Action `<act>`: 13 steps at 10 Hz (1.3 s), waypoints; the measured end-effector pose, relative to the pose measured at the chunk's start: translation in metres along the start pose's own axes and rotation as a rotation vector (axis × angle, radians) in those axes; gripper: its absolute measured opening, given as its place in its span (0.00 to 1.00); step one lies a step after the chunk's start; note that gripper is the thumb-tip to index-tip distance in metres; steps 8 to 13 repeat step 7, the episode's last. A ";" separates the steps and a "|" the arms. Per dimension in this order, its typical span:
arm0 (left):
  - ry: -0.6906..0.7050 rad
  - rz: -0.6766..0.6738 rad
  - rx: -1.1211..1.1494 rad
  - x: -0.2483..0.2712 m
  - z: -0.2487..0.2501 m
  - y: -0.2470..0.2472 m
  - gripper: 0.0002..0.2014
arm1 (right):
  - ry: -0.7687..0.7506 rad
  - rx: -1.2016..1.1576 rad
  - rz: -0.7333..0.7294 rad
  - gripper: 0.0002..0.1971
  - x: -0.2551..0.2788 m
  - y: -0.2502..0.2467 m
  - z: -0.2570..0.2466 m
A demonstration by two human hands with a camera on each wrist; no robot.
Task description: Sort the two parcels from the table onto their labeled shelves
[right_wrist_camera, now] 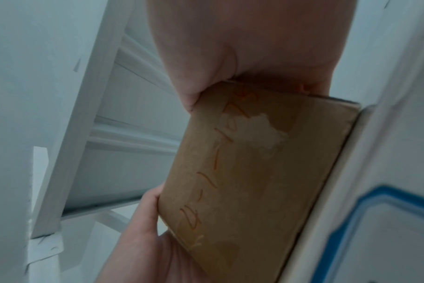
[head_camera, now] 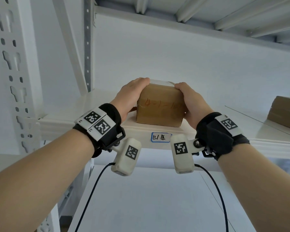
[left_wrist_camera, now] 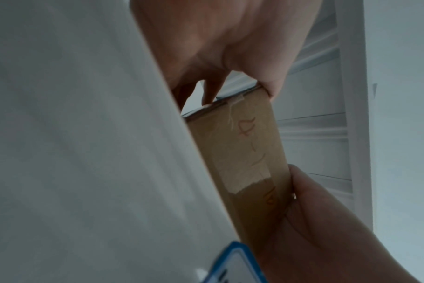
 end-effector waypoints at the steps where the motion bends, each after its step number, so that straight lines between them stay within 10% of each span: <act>1: 0.011 0.004 0.002 -0.002 -0.002 0.000 0.09 | 0.016 0.000 0.016 0.15 0.000 0.000 0.001; 4: 0.034 -0.027 -0.036 -0.005 0.002 -0.001 0.12 | 0.029 0.095 0.040 0.09 0.013 -0.006 -0.007; 7: 0.167 0.117 -0.383 0.046 0.030 0.000 0.29 | -0.088 0.360 0.005 0.29 0.045 -0.044 -0.012; 13: 0.167 0.117 -0.383 0.046 0.030 0.000 0.29 | -0.088 0.360 0.005 0.29 0.045 -0.044 -0.012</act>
Point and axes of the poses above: each hand's wrist, its own x-axis away from the middle knuckle, its own y-axis out of the palm, z = x × y, the point moved 5 cm from there along -x, towards the middle knuckle, and after that the axes turned 11 degrees about z, right-handed, at the moved point
